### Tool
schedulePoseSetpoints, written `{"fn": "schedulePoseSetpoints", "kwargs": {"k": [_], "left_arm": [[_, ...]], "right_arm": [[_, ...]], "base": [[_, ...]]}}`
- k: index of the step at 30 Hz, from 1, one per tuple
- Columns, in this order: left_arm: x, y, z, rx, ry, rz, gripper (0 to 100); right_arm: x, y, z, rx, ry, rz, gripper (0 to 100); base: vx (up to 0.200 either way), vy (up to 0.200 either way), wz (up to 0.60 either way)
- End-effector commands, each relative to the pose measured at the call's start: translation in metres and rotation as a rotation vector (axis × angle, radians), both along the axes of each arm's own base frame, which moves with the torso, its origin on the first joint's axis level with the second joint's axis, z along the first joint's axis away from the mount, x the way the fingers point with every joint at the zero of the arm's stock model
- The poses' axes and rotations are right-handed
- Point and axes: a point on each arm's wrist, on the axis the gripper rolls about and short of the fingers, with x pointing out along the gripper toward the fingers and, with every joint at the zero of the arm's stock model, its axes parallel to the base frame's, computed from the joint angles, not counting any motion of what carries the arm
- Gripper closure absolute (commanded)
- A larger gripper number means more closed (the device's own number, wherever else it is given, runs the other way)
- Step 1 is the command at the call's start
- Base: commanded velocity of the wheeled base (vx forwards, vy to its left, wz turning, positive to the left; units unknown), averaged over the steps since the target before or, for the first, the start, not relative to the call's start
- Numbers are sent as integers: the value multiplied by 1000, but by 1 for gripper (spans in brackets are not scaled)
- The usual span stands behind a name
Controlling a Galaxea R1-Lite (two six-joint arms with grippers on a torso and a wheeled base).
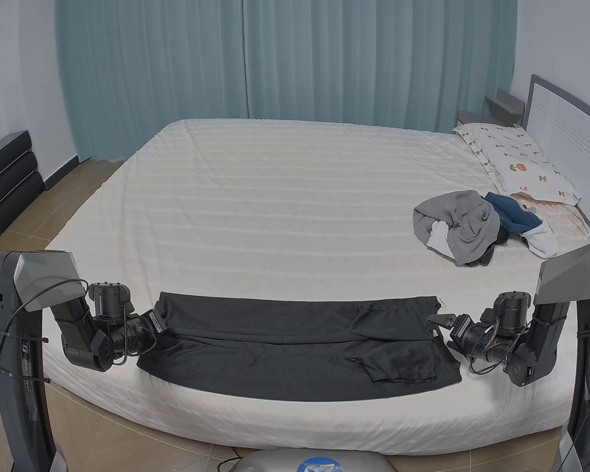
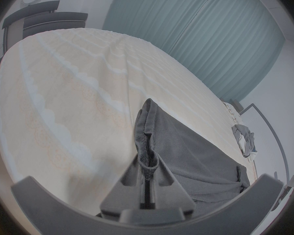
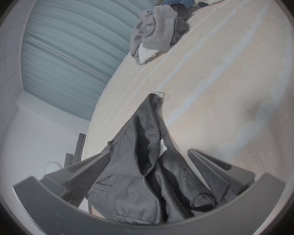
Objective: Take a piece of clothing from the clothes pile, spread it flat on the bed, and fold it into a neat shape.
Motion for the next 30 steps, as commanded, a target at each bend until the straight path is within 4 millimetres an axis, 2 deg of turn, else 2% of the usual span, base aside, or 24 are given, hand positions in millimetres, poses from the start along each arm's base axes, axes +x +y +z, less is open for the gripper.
{"fn": "schedulePoseSetpoints", "kwargs": {"k": [1, 19, 27, 30], "left_arm": [[1, 7, 7, -2, -24, 21, 100], [-2, 34, 28, -19, -68, 105, 100], [-3, 68, 49, -76, -105, 141, 100], [3, 74, 55, -108, -108, 168, 100]], "right_arm": [[0, 0, 0, 0, 0, 1, 0], [0, 0, 0, 1, -1, 0, 0], [2, -5, 2, 6, -9, -12, 0], [2, -4, 1, 5, -8, -12, 0]], "base": [[0, 0, 0], [0, 0, 0], [0, 0, 0], [0, 0, 0]]}}
